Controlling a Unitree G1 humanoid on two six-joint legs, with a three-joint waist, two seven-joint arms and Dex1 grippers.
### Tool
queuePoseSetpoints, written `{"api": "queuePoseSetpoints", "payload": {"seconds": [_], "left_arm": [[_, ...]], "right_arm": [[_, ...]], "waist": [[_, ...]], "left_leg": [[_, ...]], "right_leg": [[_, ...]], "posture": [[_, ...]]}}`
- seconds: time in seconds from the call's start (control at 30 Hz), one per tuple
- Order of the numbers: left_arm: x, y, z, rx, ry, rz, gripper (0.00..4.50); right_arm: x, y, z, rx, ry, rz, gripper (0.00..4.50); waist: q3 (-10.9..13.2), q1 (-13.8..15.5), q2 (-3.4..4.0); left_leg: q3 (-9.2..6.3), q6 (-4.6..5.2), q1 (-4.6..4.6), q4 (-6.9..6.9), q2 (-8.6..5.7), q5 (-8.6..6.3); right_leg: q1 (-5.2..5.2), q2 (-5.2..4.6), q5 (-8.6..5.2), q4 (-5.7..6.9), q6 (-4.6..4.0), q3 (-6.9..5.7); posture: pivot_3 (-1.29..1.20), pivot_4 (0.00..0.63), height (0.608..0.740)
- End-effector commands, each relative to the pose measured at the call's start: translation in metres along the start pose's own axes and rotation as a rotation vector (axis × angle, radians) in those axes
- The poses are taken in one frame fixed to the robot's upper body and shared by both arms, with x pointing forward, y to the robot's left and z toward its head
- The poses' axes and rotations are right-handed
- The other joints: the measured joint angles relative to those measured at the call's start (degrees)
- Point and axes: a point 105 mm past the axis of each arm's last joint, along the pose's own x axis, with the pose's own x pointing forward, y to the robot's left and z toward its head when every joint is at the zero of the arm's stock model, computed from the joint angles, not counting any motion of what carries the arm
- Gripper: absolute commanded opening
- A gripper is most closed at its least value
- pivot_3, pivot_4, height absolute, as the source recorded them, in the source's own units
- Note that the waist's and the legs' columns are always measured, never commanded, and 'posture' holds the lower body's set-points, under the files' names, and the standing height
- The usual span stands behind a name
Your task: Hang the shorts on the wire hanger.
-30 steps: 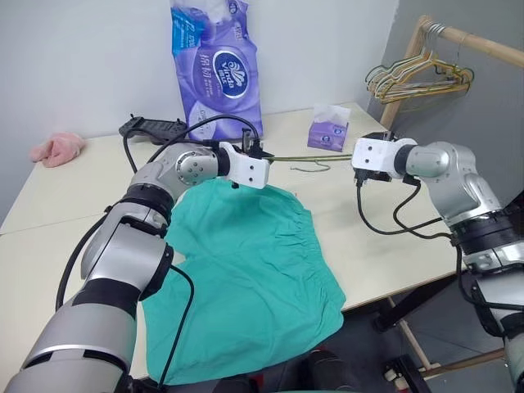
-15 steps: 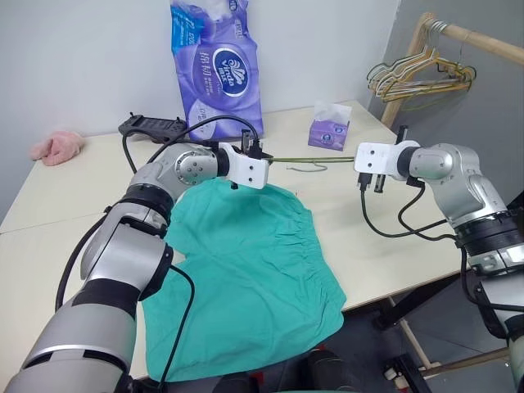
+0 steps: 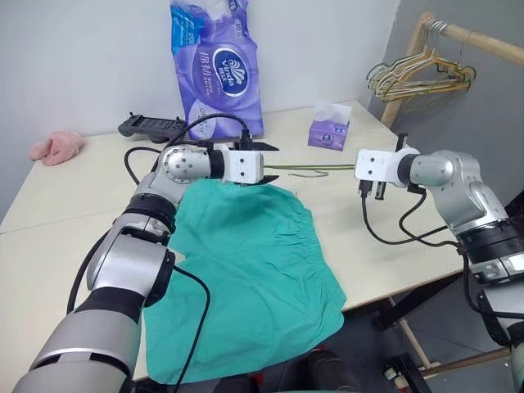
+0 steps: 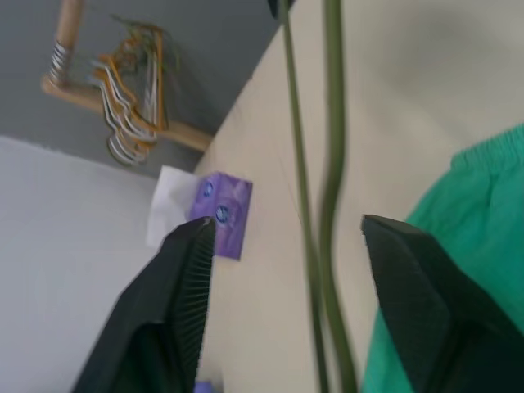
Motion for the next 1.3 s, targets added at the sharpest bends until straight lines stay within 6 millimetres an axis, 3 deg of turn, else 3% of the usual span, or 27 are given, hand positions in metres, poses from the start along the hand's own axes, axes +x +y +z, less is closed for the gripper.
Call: {"api": "queuePoseSetpoints", "payload": {"seconds": [0.03,0.23,0.33,0.43,0.57,0.77,0.93,1.07,1.17,1.3], "left_arm": [[-0.015,0.022,0.019,0.026,-0.1,0.083,4.33],[-0.033,0.011,0.03,-0.199,-0.181,0.033,4.47],[-0.045,-0.016,0.025,-0.373,-0.157,-0.037,4.47],[-0.054,-0.057,0.026,-0.617,-0.15,-0.115,4.47],[-0.055,-0.092,0.036,-0.793,-0.159,-0.115,4.47],[-0.059,-0.124,0.057,-0.869,-0.152,-0.117,4.47],[-0.063,-0.129,0.063,-0.903,-0.138,-0.097,4.47],[-0.065,-0.135,0.069,-0.918,-0.133,-0.091,4.47],[-0.066,-0.136,0.07,-0.929,-0.125,-0.075,4.47],[-0.07,-0.138,0.072,-0.942,-0.114,-0.059,4.47]], "right_arm": [[-0.016,-0.013,-0.004,0.039,-0.005,-0.048,0.0],[-0.036,0.015,-0.05,0.333,0.079,0.07,0.0],[-0.053,0.026,-0.072,0.512,0.12,0.128,0.0],[-0.073,0.046,-0.087,0.687,0.162,0.247,0.0],[-0.102,0.083,-0.074,1.101,0.12,0.521,0.0],[-0.146,0.124,-0.069,1.431,0.136,0.812,0.0],[-0.175,0.154,-0.06,1.501,0.155,1.001,0.0],[-0.193,0.178,-0.039,1.547,0.165,1.186,0.0],[-0.198,0.184,-0.023,1.555,0.133,1.271,0.0],[-0.194,0.196,-0.019,1.586,0.138,1.289,0.0]], "waist": [[-0.01,-0.02,0.0],[-0.03,0.09,0.02],[-0.09,0.02,0.11],[-0.15,-0.04,0.2],[-0.14,0.26,0.19],[-0.16,1.68,0.24],[-0.18,3.01,0.28],[-0.19,3.44,0.28],[-0.15,3.77,0.23],[-0.13,4.54,0.17]], "left_leg": [[0.0,0.0,0.0,0.0,0.0,0.0],[-0.03,0.01,0.01,0.05,0.01,0.0],[-0.03,0.02,0.02,0.1,0.02,0.0],[-0.01,0.02,0.08,0.15,0.03,-0.01],[-0.13,0.03,0.04,0.35,0.09,-0.02],[-0.17,0.13,0.13,0.74,0.09,-0.11],[-0.24,0.19,0.33,0.79,0.14,-0.15],[-0.18,0.24,0.4,0.78,0.14,-0.18],[-0.15,0.24,0.42,0.79,0.17,-0.18],[-0.09,0.25,0.48,0.8,0.16,-0.18]], "right_leg": [[0.0,0.0,0.0,0.0,0.0,0.0],[0.03,0.01,0.0,0.04,0.0,-0.01],[0.02,0.02,0.0,0.1,0.0,0.01],[0.05,0.03,0.0,0.22,0.0,0.04],[0.08,0.06,-0.02,0.28,0.01,-0.07],[0.4,0.03,-0.04,0.21,0.03,-0.13],[0.86,0.04,-0.18,-0.21,0.34,-0.28],[0.93,0.06,-0.21,-0.22,0.38,-0.24],[0.94,0.08,-0.21,-0.23,0.39,-0.24],[0.97,0.09,-0.21,-0.26,0.43,-0.22]], "posture": [[-0.1,0.023,0.74],[-0.08,0.025,0.74],[-0.08,0.025,0.74],[-0.1,0.026,0.74],[-0.1,0.027,0.74],[-0.08,0.033,0.74],[-0.05,0.036,0.74],[-0.03,0.041,0.74],[-0.02,0.046,0.74],[-0.03,0.038,0.74]]}}
